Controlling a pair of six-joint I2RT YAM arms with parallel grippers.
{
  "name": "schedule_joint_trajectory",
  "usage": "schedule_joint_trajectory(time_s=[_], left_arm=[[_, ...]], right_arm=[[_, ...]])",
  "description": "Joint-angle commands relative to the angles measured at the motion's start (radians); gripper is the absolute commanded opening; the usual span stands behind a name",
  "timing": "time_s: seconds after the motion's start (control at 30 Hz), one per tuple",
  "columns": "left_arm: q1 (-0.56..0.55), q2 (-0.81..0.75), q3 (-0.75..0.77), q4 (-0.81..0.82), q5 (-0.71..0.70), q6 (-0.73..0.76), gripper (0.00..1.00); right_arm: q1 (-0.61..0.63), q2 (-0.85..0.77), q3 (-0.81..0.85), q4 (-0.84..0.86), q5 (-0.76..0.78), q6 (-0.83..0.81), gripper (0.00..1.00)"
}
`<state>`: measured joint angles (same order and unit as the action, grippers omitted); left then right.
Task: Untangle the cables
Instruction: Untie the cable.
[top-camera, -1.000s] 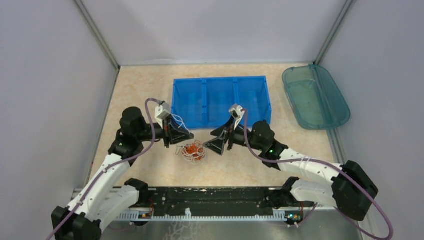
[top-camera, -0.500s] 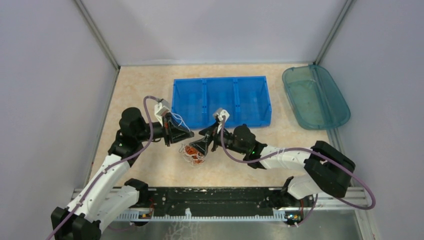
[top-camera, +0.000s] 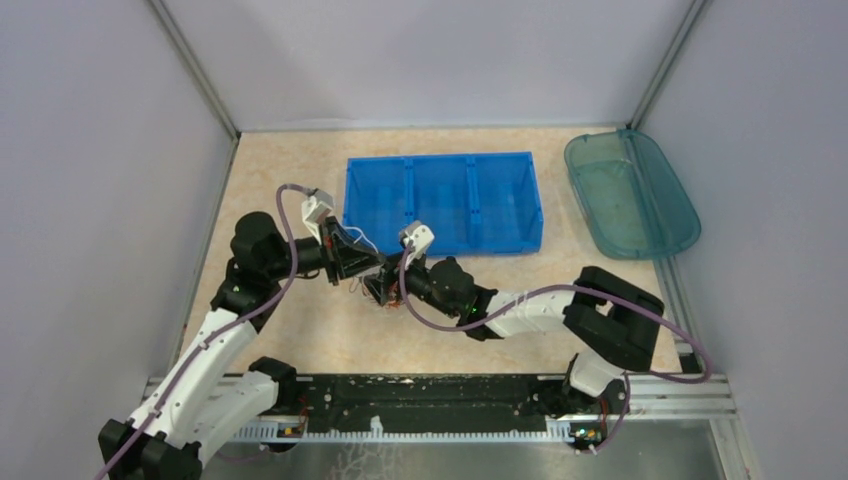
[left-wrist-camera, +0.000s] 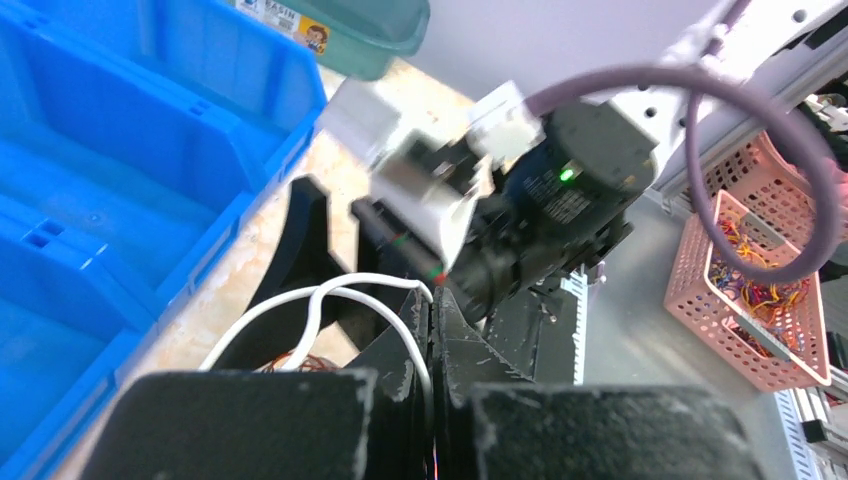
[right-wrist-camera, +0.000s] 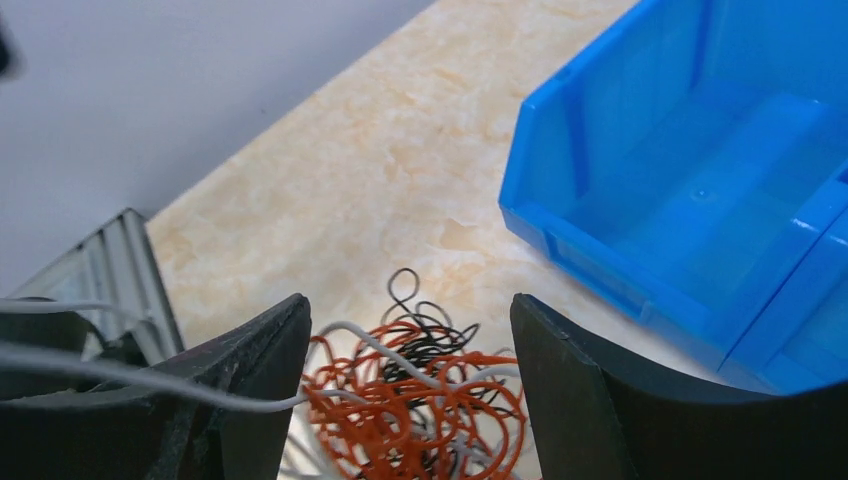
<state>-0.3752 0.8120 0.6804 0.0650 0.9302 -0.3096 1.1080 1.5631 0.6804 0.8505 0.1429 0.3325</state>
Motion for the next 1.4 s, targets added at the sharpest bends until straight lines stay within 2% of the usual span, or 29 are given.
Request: schedule_joint_trajectory(time_s=[0.0, 0.3, 0.73, 1.07, 1.37], left_arm=[[-0.014, 0.002, 0.060, 0.030, 0.032, -0.075, 0.00], [-0.021, 0.077, 0.255, -0.039, 0.071, -0.086, 0.00], [-0.021, 0.055, 0.382, -0.098, 0.038, -0.015, 0.00], [-0.021, 0.076, 0.572, -0.127, 0.011, 0.098, 0.00], [-0.021, 0.093, 0.713, -0.122, -0.051, 0.279, 0.00]], right_arm=[[0.018, 0.067, 0.079, 0.050, 0.098, -0.044, 0.74], [0.026, 0.082, 0.003, 0.103, 0.049, 0.037, 0.75], [0.033, 0.039, -0.175, 0.157, 0.093, 0.126, 0.73], [0.041, 0.015, -0.245, 0.191, 0.085, 0.172, 0.70], [0.042, -0.095, -0.277, 0.126, 0.109, 0.151, 0.72]])
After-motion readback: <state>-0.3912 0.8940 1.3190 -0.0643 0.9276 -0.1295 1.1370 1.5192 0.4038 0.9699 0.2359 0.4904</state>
